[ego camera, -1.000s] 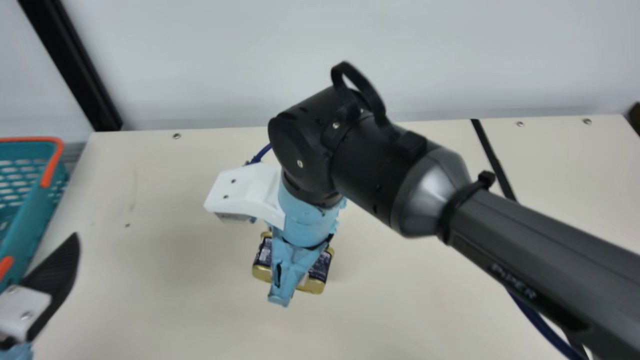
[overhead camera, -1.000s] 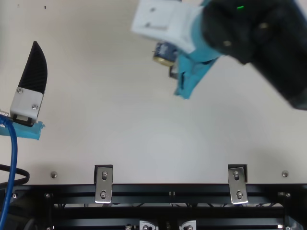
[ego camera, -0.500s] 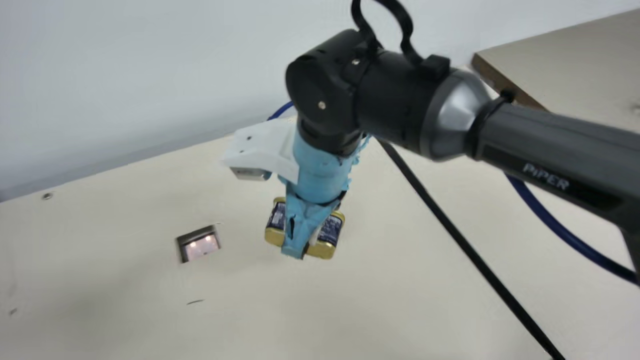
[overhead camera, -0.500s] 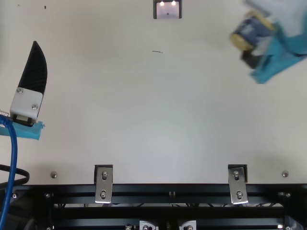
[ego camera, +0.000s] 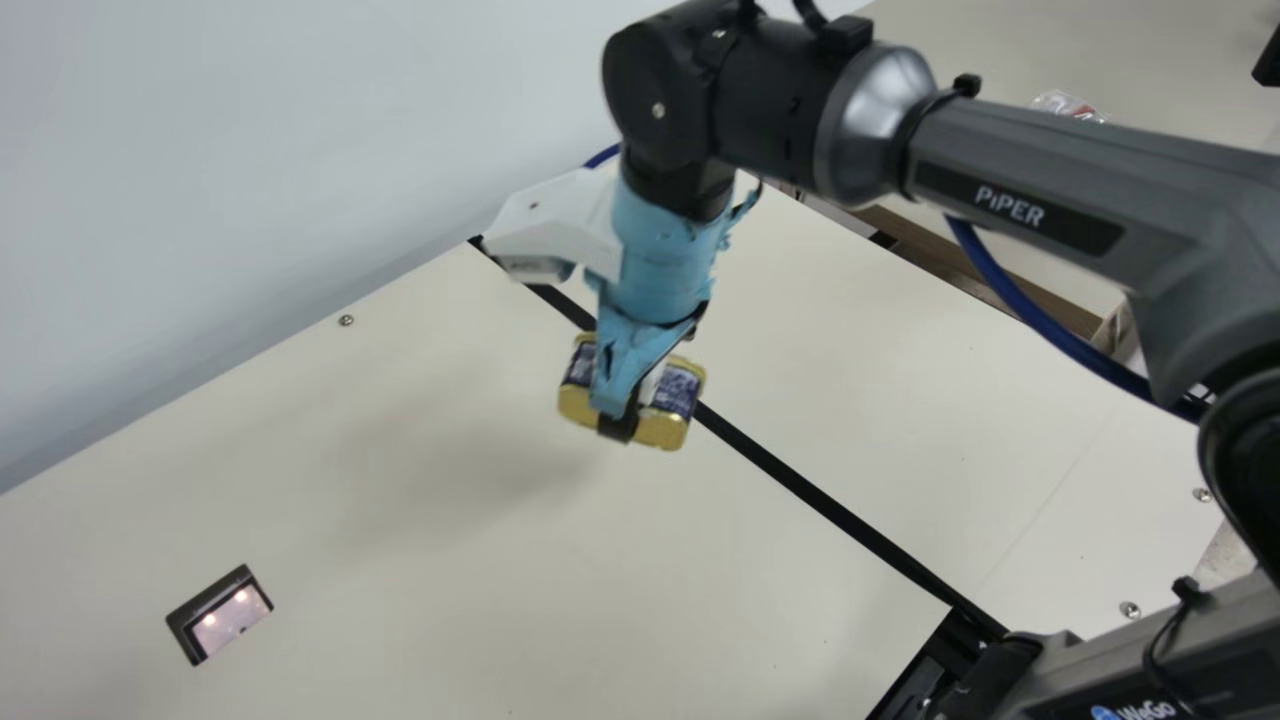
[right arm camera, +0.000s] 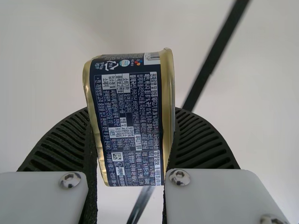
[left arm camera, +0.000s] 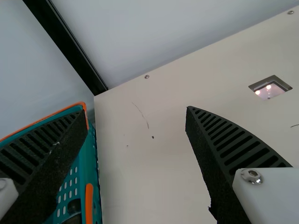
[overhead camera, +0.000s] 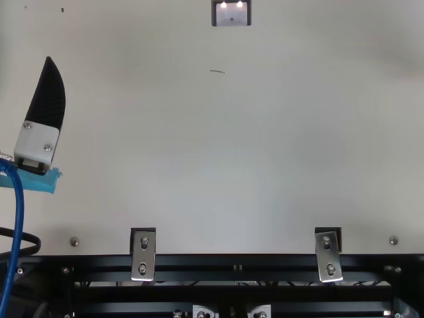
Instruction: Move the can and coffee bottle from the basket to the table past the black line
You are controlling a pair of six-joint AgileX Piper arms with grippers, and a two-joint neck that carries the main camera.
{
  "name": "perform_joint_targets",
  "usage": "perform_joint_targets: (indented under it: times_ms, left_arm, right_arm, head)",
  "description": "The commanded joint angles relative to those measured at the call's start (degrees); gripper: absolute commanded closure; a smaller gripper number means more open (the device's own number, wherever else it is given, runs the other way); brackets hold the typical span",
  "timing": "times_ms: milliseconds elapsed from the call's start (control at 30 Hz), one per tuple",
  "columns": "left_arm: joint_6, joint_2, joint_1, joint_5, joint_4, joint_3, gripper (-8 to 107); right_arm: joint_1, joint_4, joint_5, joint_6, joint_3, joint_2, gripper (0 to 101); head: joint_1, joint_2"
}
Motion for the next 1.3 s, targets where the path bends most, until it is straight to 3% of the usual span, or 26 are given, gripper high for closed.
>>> perform_joint_targets:
  times_ms: [0,333,700,1267]
  left_arm:
    - [0.0,0.0,0.0,0.0,0.0,0.0,9]
    - [0.0,0.0,0.0,0.0,0.0,0.0,9]
    - [0.0,0.0,0.0,0.0,0.0,0.0,9]
    - [0.0,0.0,0.0,0.0,0.0,0.0,9]
  right_arm:
    - [-6.5,-0.3,0.1,-0.1,0.2,-0.1,101]
    - [-19.8,-2.3,-1.4,-0.7,1.5,0.5,101]
    - [-30.1,-3.3,-5.6,-1.8,5.0,1.7,101]
    - [-40.1,-3.1,-17.0,-5.9,10.6,4.5,101]
  head:
    - [-1.6,-1.4]
    - [-1.6,-1.4]
    - [-1.6,-1.4]
    - [-1.6,-1.4]
